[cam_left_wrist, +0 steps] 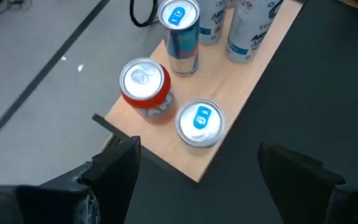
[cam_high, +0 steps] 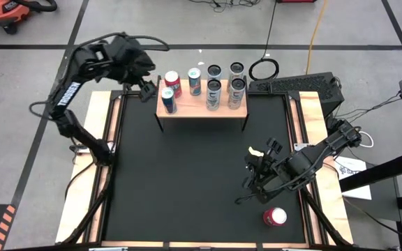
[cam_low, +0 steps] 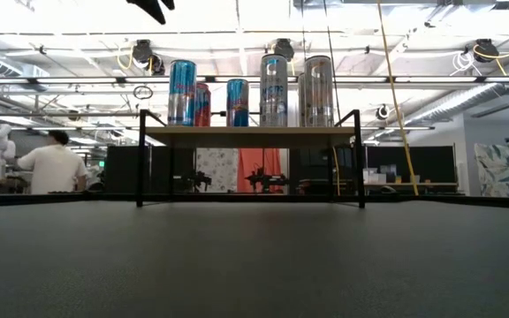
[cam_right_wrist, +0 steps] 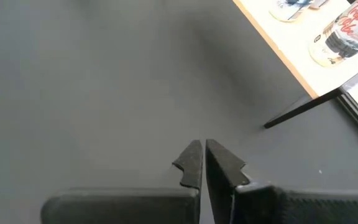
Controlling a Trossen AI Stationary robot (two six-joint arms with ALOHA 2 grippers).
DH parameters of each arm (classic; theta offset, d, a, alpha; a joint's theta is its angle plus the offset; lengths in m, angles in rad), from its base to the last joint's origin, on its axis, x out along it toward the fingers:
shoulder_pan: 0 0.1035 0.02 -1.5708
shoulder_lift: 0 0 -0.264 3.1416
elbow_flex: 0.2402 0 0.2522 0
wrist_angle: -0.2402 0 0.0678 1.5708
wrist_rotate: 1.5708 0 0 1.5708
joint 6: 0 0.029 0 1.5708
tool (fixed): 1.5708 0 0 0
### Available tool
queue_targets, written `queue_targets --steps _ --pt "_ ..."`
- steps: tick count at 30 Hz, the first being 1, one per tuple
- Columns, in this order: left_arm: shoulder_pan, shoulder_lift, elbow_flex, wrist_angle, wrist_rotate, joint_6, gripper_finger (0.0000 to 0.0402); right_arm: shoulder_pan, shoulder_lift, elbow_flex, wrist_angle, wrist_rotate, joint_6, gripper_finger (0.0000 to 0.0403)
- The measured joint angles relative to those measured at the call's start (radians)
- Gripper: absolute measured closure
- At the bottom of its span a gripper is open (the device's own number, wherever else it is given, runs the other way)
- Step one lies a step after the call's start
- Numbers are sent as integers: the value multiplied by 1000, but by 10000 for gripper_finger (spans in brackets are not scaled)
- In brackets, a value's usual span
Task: Place canned beverage on shelf
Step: Put the blue soda can on the shelf aligned with the other blue soda can
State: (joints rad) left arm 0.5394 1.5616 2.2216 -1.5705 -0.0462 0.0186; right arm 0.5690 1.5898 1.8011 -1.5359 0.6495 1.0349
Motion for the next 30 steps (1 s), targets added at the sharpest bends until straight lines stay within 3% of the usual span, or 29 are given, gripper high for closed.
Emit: queue_targets --steps 5,11,20,30 --pt "-6 -59 -64 0 -29 -17 84 0 0 0 16 -7 1 403" --pt "-5 -95 -229 -1 -44 -10 101 0 0 0 17 -24 1 403" --pt "-5 -98 -447 -1 -66 34 201 0 0 0 20 -24 -1 403" --pt "-4 -98 -509 119 -64 14 304 0 0 0 20 -24 -2 403"
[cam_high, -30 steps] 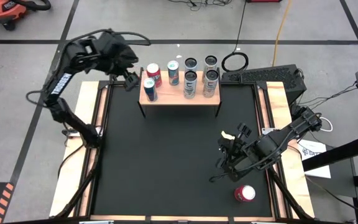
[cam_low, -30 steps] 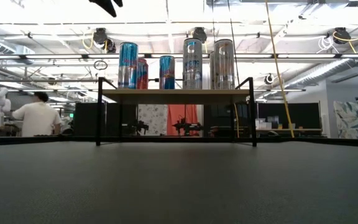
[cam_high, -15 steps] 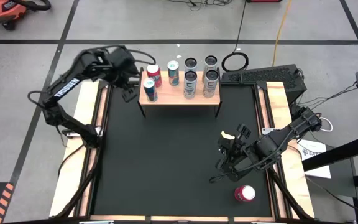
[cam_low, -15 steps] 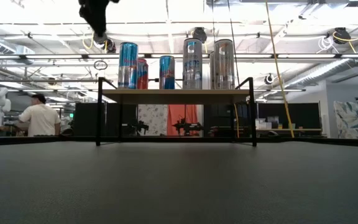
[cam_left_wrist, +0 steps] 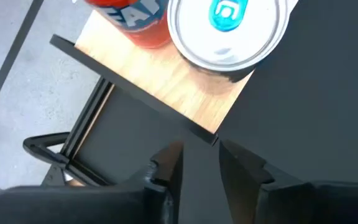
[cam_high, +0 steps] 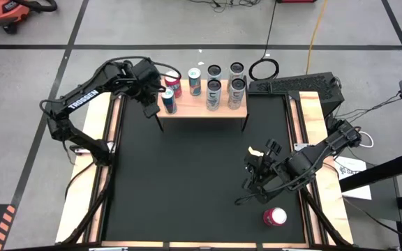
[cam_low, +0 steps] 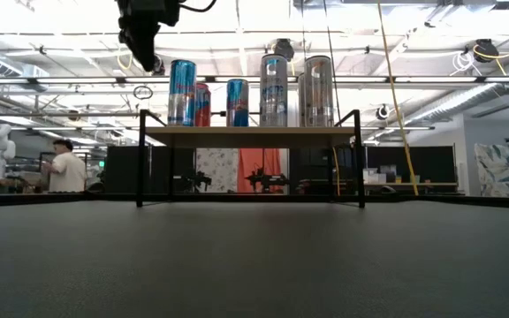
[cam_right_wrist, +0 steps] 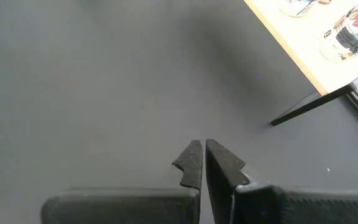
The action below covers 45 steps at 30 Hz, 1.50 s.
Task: Place canned beverage on shelf
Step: Put the blue soda can on the shelf aligned with the other blue soda can
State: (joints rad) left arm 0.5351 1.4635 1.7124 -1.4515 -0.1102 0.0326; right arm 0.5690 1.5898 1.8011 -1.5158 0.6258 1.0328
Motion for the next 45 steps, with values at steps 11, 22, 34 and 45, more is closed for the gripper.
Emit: queue_targets --steps 11,22,34,45 --pt "8 15 -1 48 1 -53 341 0 0 0 0 0 -1 403" --pt "9 106 -2 61 -68 -76 341 0 0 0 0 0 -5 403" --pt "5 132 -2 119 -48 -51 341 0 0 0 0 0 -19 403" --pt "-36 132 -2 154 -14 3 341 0 0 0 0 0 -24 403"
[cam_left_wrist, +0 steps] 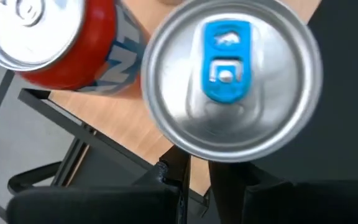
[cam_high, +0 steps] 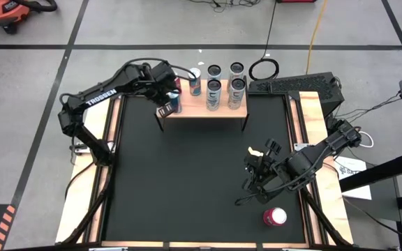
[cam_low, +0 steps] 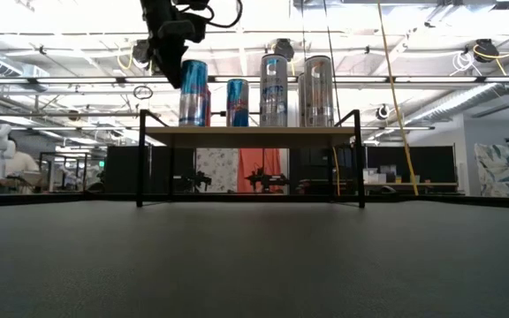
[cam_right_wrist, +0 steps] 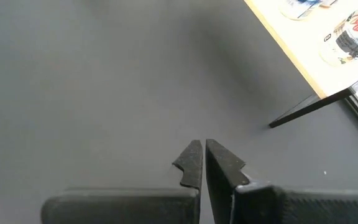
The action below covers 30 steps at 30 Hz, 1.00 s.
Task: Place canned beverage on shelf
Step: Put the blue soda can on the shelf aligned with the other blue soda can
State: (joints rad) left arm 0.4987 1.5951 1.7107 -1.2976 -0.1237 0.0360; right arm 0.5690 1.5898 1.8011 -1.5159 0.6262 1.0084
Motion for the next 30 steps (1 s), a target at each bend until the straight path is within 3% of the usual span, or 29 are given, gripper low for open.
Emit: queue_targets --steps 7,16,24,30 --pt "-16 -15 0 -63 -89 -5 341 0 0 0 0 0 0 403" --pt "-60 -77 27 -64 -117 -30 341 0 0 0 0 0 -1 403" --pt "-83 -87 51 23 -252 -53 341 0 0 0 0 0 0 403" --pt "-83 -87 51 168 -264 -26 341 0 0 0 0 0 0 403"
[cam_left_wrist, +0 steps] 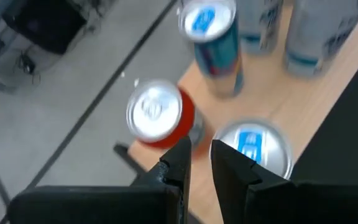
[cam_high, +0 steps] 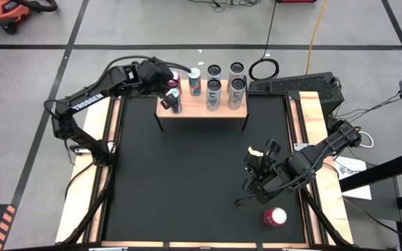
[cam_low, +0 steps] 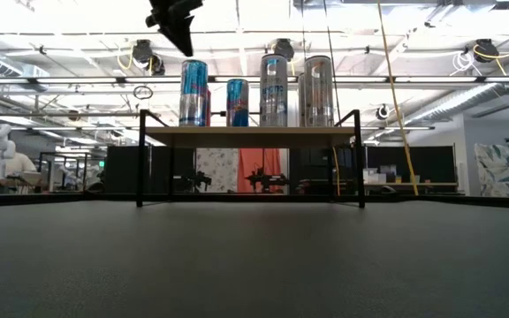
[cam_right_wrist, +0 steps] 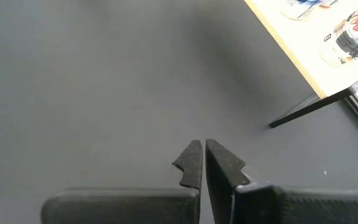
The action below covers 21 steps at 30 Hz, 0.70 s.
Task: Place canned beverage on shelf
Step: Put the blue soda can on the shelf aligned with the other blue soda can
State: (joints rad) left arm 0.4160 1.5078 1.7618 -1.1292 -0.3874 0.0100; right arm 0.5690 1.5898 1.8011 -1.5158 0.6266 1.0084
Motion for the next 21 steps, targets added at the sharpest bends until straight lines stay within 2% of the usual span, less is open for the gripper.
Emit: queue_targets --steps 4,14,21 --pt "8 2 0 58 13 11 341 0 0 0 0 0 0 403" --pt "12 52 1 64 125 24 341 0 0 0 0 0 -1 403" --pt "12 77 1 59 131 24 341 0 0 0 0 0 -2 403"
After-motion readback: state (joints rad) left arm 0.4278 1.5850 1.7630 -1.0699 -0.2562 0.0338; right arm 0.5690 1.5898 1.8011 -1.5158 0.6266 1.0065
